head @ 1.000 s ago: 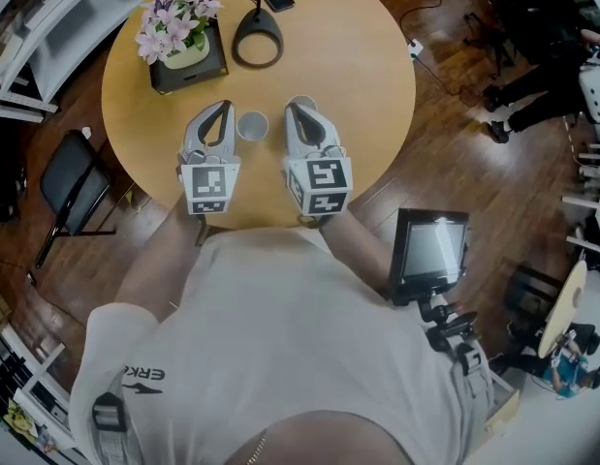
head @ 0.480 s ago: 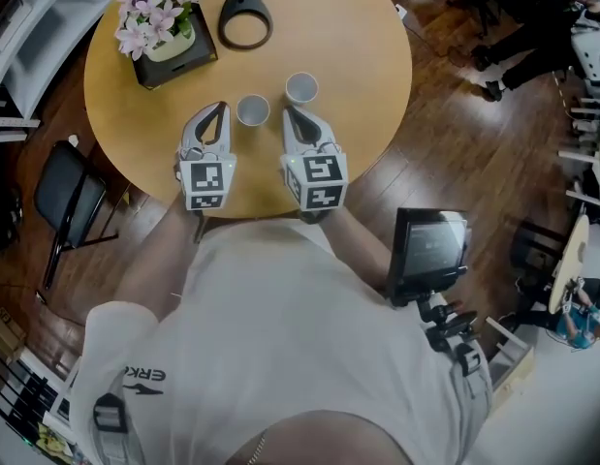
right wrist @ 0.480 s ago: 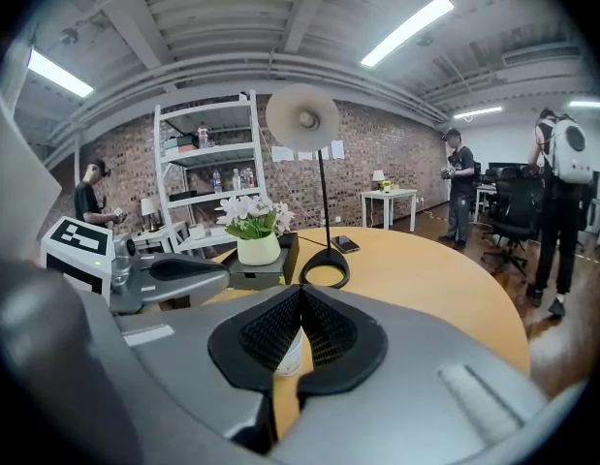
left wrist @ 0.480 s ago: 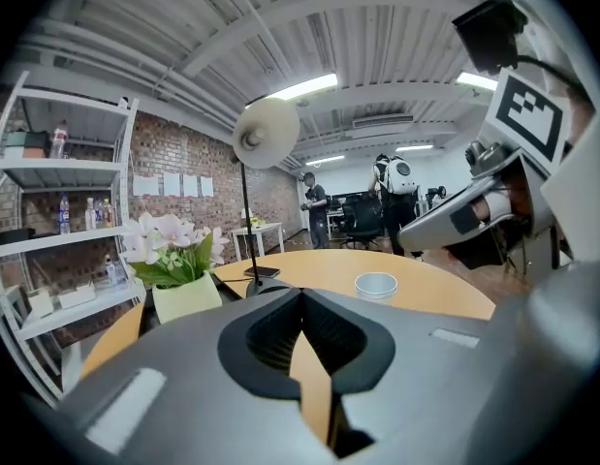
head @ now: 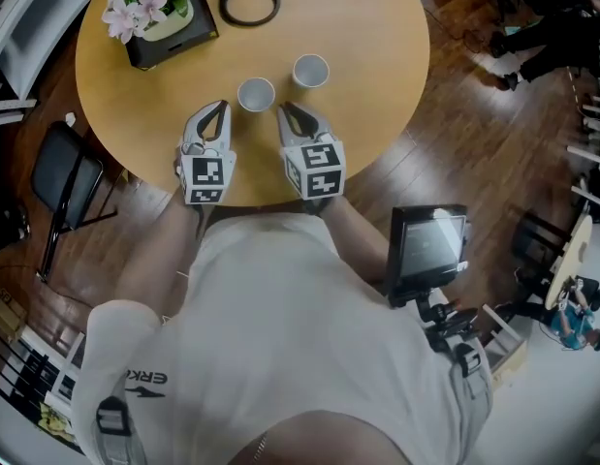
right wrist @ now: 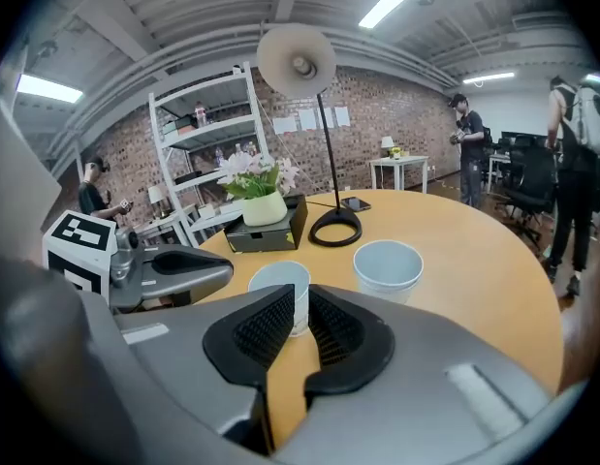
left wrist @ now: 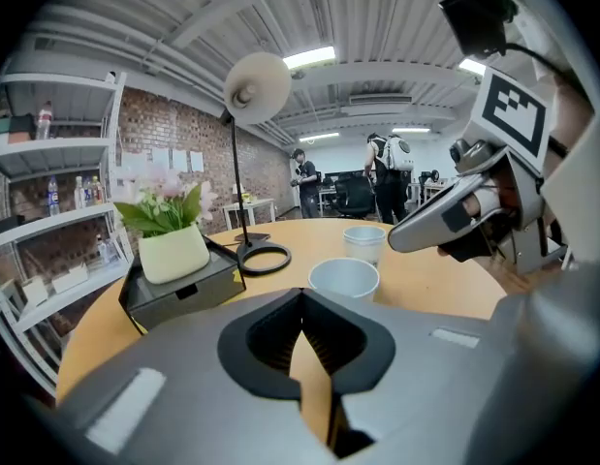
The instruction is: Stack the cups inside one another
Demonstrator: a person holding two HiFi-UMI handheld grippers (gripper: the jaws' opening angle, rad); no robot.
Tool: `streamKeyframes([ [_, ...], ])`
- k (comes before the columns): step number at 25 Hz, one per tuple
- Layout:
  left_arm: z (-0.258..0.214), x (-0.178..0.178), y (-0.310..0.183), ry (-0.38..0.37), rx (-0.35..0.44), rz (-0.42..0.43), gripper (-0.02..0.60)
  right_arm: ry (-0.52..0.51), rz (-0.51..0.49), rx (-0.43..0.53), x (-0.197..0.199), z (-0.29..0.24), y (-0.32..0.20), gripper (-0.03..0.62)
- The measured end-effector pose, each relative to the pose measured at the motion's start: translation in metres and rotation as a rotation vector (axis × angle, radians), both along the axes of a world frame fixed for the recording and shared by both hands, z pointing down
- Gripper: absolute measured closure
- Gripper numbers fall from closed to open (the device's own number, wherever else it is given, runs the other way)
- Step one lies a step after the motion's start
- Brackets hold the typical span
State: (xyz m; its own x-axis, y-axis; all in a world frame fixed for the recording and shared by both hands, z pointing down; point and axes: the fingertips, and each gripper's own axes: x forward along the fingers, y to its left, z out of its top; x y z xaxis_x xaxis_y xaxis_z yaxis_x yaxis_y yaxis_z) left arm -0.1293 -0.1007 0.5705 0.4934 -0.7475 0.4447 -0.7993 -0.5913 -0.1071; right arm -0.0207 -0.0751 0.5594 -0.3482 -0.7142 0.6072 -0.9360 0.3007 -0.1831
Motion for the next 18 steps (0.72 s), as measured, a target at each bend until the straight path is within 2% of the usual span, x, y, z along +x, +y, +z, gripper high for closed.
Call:
streamKeyframes([
  [5, 0.026, 0.0, 0.001, -0.022, -0.045, -0.006, 0.58, -0.004, -0.107, -0.079, -0.018, 0.036, 0.002, 0.42],
  [10, 0.038, -0.001, 0.0, -0.028, -0.066, -0.015, 0.58, 0.027, -0.166, -0.095, -0.032, 0.059, -0.004, 0.331],
  [14, 0.044, -0.005, 0.001, -0.034, -0.077, -0.023, 0.58, 0.056, -0.196, -0.089, -0.041, 0.07, -0.013, 0.266],
  [18, 0.049, -0.011, 0.0, -0.04, -0.092, -0.038, 0.58, 0.071, -0.202, -0.077, -0.047, 0.073, -0.023, 0.243],
])
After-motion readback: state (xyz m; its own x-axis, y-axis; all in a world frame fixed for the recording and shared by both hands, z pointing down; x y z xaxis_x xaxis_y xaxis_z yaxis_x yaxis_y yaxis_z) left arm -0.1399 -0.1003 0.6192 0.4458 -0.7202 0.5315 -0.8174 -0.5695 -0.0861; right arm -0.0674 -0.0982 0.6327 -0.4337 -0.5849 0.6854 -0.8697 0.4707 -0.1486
